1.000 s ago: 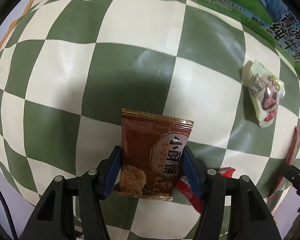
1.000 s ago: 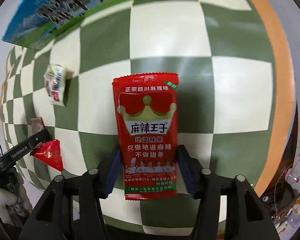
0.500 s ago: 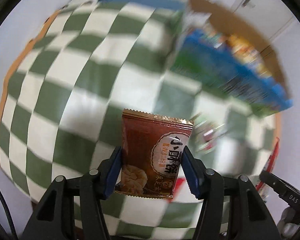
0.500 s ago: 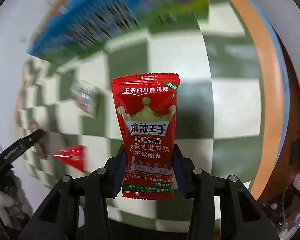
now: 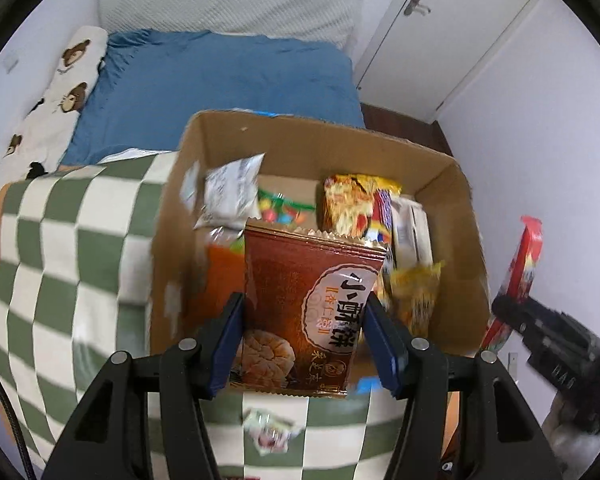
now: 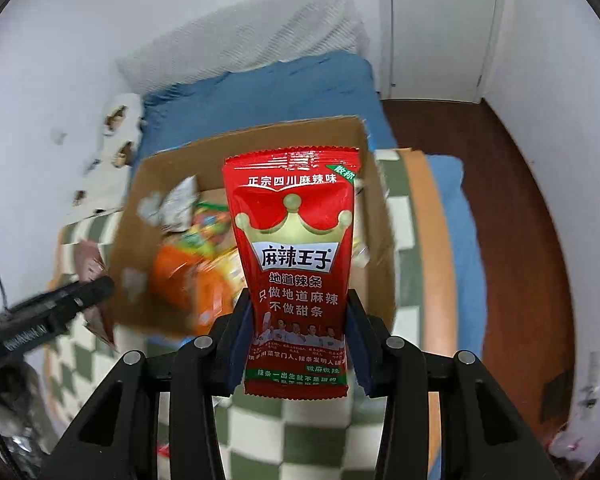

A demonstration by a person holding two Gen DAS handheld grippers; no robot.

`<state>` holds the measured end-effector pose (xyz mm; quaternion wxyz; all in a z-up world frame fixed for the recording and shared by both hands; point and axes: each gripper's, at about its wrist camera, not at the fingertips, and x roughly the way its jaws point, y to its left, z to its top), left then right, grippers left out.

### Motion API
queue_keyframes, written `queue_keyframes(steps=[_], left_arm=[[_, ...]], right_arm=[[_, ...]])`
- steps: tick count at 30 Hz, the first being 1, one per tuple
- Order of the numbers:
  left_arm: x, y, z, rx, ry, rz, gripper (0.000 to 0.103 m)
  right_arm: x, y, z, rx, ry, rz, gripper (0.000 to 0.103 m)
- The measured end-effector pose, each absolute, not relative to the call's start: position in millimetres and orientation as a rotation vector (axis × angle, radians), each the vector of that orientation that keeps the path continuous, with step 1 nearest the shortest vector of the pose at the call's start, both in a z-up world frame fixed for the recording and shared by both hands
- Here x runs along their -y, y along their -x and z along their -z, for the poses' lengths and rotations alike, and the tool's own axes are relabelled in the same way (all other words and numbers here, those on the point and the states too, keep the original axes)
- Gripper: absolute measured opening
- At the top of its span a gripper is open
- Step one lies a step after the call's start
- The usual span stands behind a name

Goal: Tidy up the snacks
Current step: 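Carry both packets into the box and open both tools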

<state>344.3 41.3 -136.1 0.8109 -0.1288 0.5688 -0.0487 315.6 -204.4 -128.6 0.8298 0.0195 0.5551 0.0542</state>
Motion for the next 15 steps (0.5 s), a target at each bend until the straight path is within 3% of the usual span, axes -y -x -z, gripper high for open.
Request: queue_keyframes(steps=[12, 15], left_arm=[[-6.6, -431.1, 198.7, -1.359, 0.152, 0.103, 0.056], [-4.1, -441.8, 209.8, -1.374, 0.148, 0.097, 0.081]], right_arm=[[205.7, -376.9, 193.2, -1.327, 0.006, -0.047, 0.047], [211.3, -378.6, 200.7, -1.351, -0.021, -0.055, 0.067]])
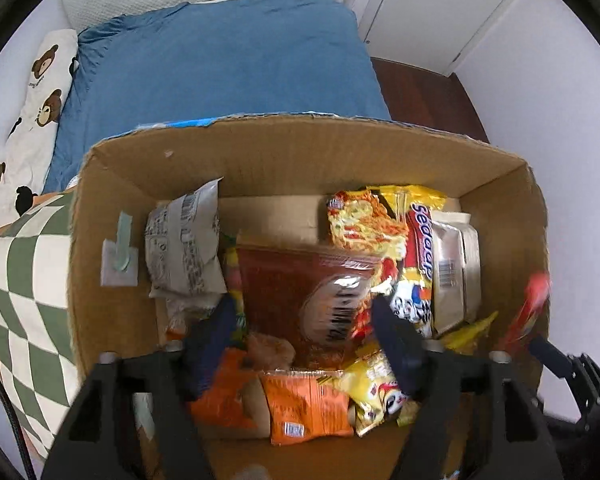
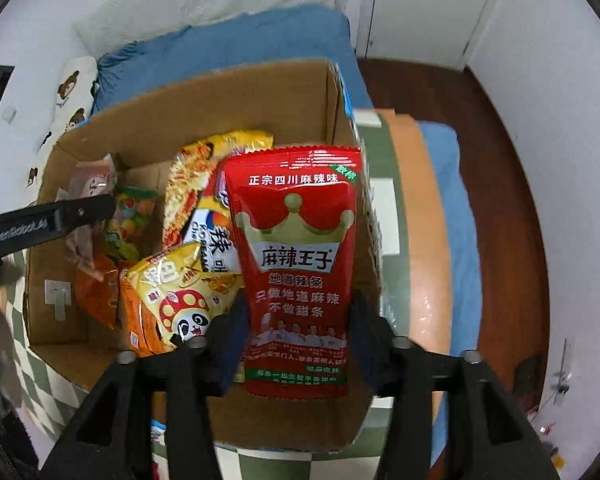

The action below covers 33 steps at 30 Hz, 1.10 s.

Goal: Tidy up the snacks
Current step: 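Carry both packets into the box and open both tools, then lift both tools out of the box toward the last snacks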

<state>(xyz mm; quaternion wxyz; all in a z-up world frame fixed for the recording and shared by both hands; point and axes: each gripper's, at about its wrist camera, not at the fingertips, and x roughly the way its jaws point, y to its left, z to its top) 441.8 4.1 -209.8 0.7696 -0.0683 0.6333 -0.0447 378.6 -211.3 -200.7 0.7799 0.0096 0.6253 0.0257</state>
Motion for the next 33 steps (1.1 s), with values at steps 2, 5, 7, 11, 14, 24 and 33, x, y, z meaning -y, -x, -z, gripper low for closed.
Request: queue_keyframes(steps=[2, 5, 7, 11, 14, 24, 33], left_arm=[[-4.1, -444.6, 211.8, -1.368, 0.162, 0.101, 0.092], [-3.2, -445.5, 214.4, -1.371, 0.163, 0.107, 0.093], [-4.3, -443.8, 215.6, -1.371, 0.165, 0.101, 0.093], [-8.3, -437.7, 215.5, -1.366, 0.178, 0.092, 0.093], [-13.6, -429.4, 210.8, -1.347, 0.185, 0.075, 0.093], [-25.0, -363.8, 161.6, -1.187, 0.148, 0.020, 0.093], [-26.7, -291.8, 116.1, -1.043, 0.086, -0.007, 0.093]], right_arm=[[209.4, -379.3, 202.9, -1.354, -0.032, -0.064, 0.076], [203.6, -381.4, 207.9, -1.353, -0.040, -0.066, 0.087], [202.6, -382.4, 208.7, -1.350, -0.041, -0.061, 0.090], [198.1, -382.3, 211.2, -1.342, -0.045, -0.054, 0.091], [197.6, -381.2, 211.2, -1.338, -0.049, -0.050, 0.091], [188.5, -358.6, 183.7, -1.244, -0.018, -0.048, 0.091], [182.5, -307.1, 143.2, -1.127, 0.003, -0.060, 0.091]])
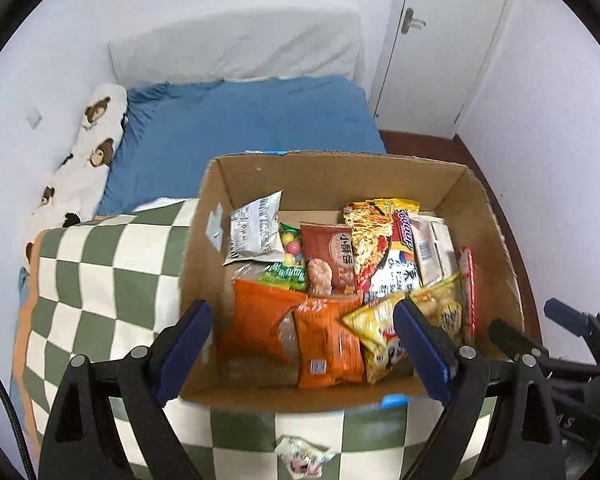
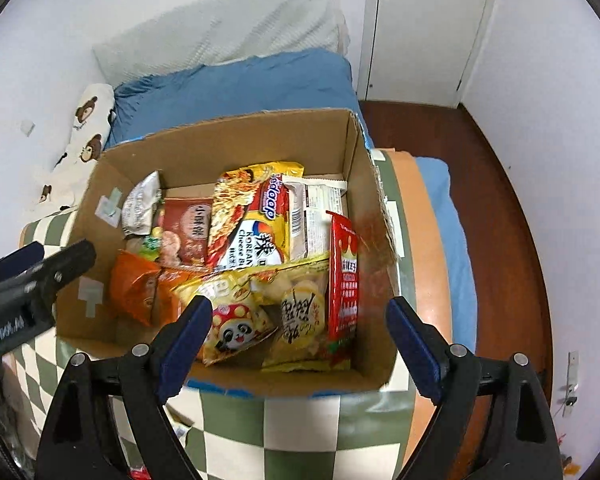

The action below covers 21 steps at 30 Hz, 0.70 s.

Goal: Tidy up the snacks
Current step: 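Lift both tools out of the box toward the last snacks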

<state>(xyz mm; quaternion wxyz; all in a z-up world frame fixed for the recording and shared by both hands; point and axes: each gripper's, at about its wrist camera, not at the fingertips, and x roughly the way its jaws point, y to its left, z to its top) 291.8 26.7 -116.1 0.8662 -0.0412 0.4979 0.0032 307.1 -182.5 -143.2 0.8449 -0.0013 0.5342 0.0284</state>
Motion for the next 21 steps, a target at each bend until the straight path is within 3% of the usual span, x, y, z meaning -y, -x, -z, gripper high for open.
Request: queue_keyframes(steps=[21], left_arm=[[-30.0, -186.6, 53.4, -0.891, 0.117, -0.012, 0.093]], right_arm=[[183.9, -200.2, 50.3, -0.942, -0.033, -0.098, 0.093]])
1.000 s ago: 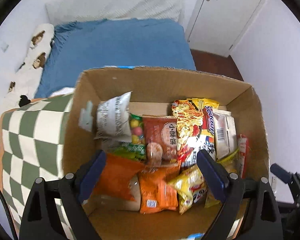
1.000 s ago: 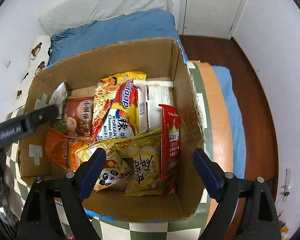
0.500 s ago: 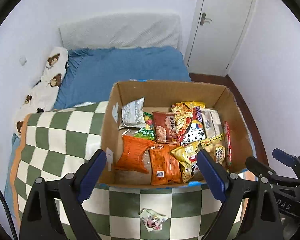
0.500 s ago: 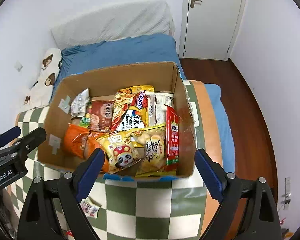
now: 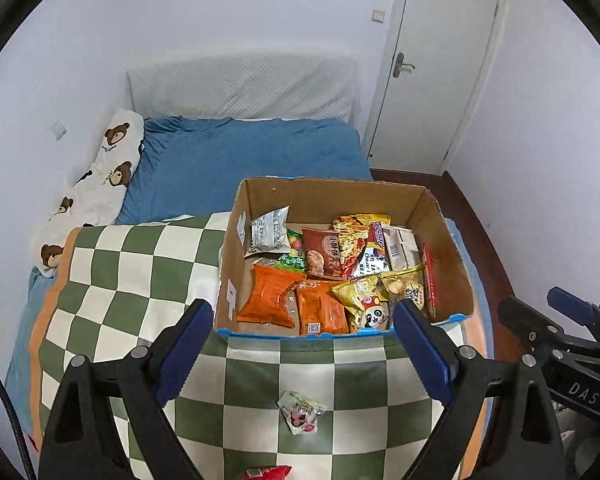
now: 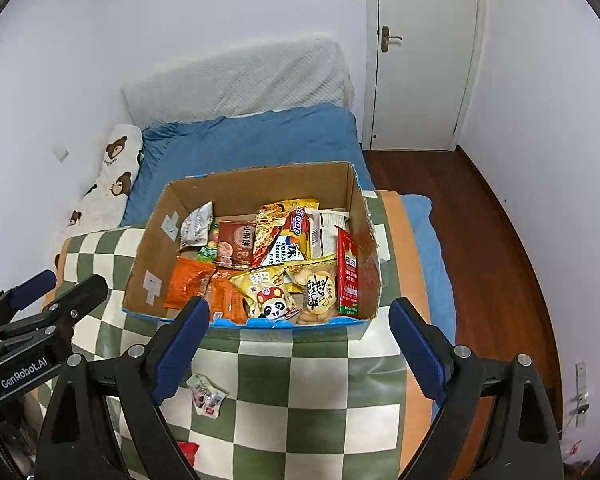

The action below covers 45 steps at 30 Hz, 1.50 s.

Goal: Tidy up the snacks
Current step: 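Lift both tools out of the box toward the last snacks, then grasp the red wrapper with the left tool while the right tool grasps the white candy packet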

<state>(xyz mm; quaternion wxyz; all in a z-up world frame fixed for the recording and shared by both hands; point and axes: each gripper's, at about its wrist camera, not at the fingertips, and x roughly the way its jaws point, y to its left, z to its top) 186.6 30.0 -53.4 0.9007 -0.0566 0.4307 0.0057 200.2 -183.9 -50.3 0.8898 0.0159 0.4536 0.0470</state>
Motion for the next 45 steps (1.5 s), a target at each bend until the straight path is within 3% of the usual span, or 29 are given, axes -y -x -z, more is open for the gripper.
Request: queue_keyframes(steps=[10, 19, 28, 29, 30, 31, 33, 45], left_arm=[[-44.3, -143.0, 83.6, -0.983, 0.158, -0.071, 0.093], [-96.6, -81.5, 211.4, -1.257, 0.190, -0.326, 0.092], [-122.8, -54.4, 265.2, -1.357, 0.234, -0.475, 0.092], [-123.1, -52.7, 266.9, -1.363, 0.236, -0.477, 0.092], [-123.5, -51.8, 269.1, -1.371, 0.242, -0.474, 0.092], [-124.3, -49.9, 272.1, -1.380, 0.254, -0.470, 0.092], [-122.6, -44.9, 275.1, -1.406, 0.296, -0.438, 0.092], [-102.2, -43.2, 323.1, -1.545, 0.867, -0.166, 0.092]], right_arm=[[181.5, -172.7, 78.1, -1.031, -0.095, -0.161, 0.093], [113.2, -163.2, 207.3, -1.309, -0.074, -0.354, 0.093], [29.7, -189.6, 303.7, -1.420, 0.174, -0.406, 0.092], [25.9, -190.5, 309.0, -1.426, 0.192, -0.403, 0.091], [20.3, -191.3, 317.7, -1.435, 0.215, -0.405, 0.085], [18.0, -191.7, 322.8, -1.442, 0.229, -0.406, 0.071], [15.2, -189.5, 329.3, -1.430, 0.270, -0.398, 0.063], [112.2, -146.8, 324.5, -1.481, 0.096, -0.299, 0.061]])
